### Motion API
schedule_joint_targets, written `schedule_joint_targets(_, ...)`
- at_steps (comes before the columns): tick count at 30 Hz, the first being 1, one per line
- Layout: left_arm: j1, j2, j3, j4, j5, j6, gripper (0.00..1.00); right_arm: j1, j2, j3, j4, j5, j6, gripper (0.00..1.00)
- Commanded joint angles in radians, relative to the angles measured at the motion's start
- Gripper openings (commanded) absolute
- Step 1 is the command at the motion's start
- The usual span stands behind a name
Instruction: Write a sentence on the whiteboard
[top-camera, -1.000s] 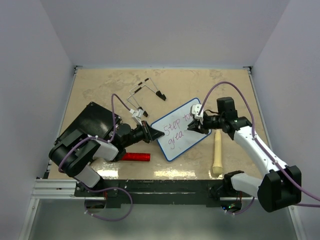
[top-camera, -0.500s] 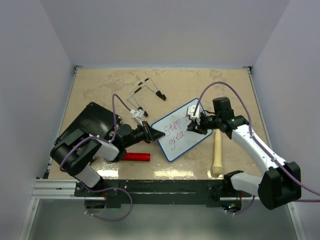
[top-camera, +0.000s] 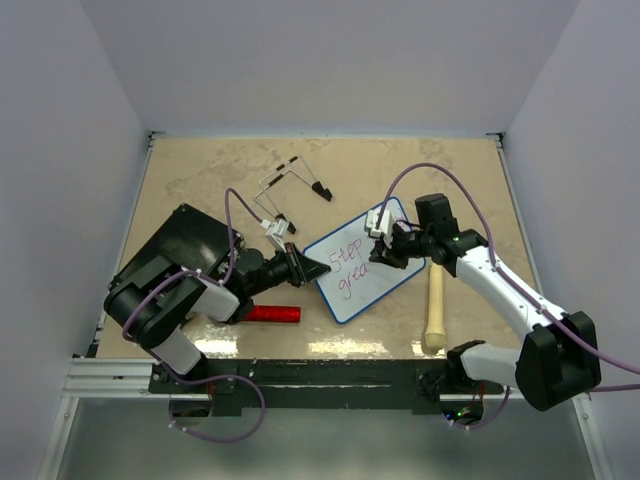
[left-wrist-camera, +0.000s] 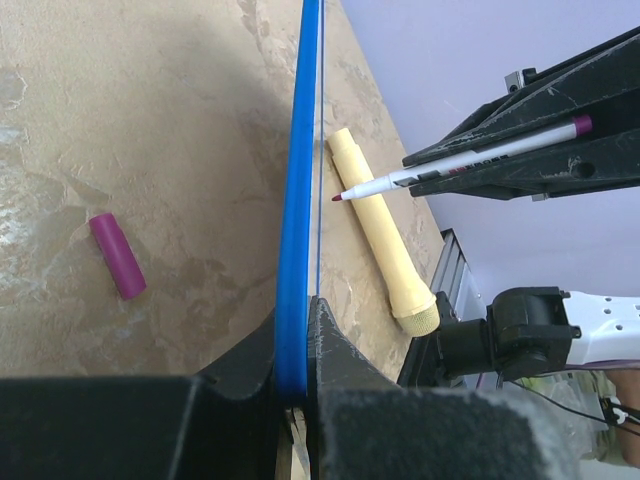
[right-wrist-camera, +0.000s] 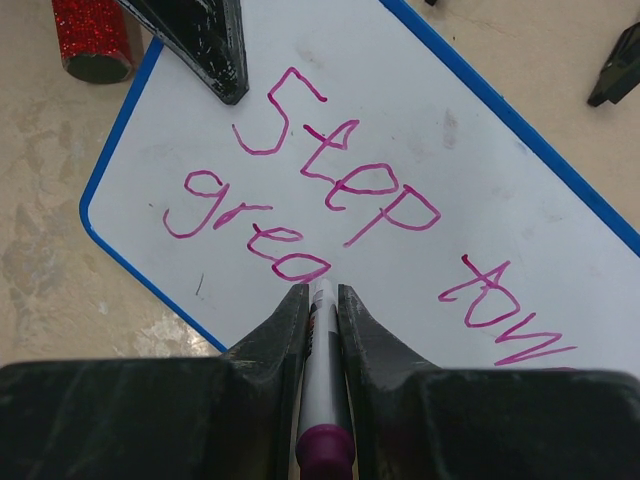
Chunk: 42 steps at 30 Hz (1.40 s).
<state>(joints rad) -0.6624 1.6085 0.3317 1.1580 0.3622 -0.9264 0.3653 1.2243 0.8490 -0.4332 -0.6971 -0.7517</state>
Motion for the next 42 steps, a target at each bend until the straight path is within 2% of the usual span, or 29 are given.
schedule_joint_targets(1,-0.008,0.013,0.007,0.075,0.009,0.012,0.00,0.001,0.007,0.033,0.025,0.019,0.017,0.00)
schedule_joint_targets(18,-0.008,0.025,0.009,0.091,0.021,0.011,0.00,0.009,0.040,0.036,0.074,0.065,0.061,0.00)
schedule_joint_targets(33,-0.008,0.037,0.000,0.104,0.021,0.012,0.00,0.009,0.026,0.035,0.122,0.203,0.126,0.00)
schedule_joint_targets(37,-0.008,0.045,0.004,0.109,0.023,0.011,0.00,0.011,0.018,0.036,0.123,0.190,0.126,0.00)
schedule_joint_targets(42,-0.006,0.051,0.007,0.111,0.024,0.012,0.00,0.009,0.009,0.047,0.076,0.085,0.080,0.00)
